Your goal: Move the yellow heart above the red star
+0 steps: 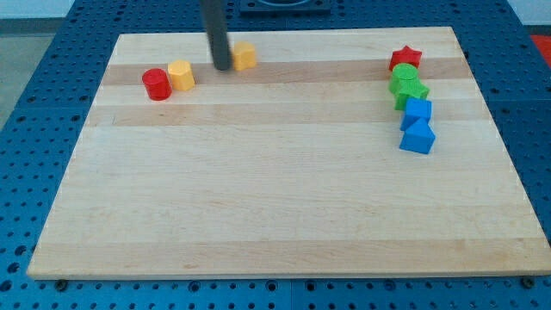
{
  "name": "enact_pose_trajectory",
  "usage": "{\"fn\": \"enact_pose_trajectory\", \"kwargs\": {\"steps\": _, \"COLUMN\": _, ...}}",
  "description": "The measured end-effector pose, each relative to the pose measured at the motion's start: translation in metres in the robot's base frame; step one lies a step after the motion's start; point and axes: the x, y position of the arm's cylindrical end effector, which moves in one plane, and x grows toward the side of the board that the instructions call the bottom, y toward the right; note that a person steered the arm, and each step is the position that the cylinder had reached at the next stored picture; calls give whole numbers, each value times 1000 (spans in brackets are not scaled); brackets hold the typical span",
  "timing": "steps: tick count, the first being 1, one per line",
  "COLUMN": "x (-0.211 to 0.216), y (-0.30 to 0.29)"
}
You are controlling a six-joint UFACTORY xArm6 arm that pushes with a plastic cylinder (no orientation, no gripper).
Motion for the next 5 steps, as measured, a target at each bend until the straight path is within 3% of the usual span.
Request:
{"fn": "enact_pose_trajectory", "kwargs": {"steps": 1, "x": -16, "y": 56}}
{"fn": "enact_pose_trajectory", "kwargs": {"steps": 2, "x": -18, "y": 52}}
{"fn": "enact_pose_trajectory", "kwargs": {"steps": 3, "x": -18, "y": 5}}
{"fn": "enact_pose_trajectory", "kwargs": {"steps": 4, "x": -42, "y": -10}}
{"fn": "enact_pose_trajectory", "kwargs": {"steps": 5, "x": -61, "y": 18}}
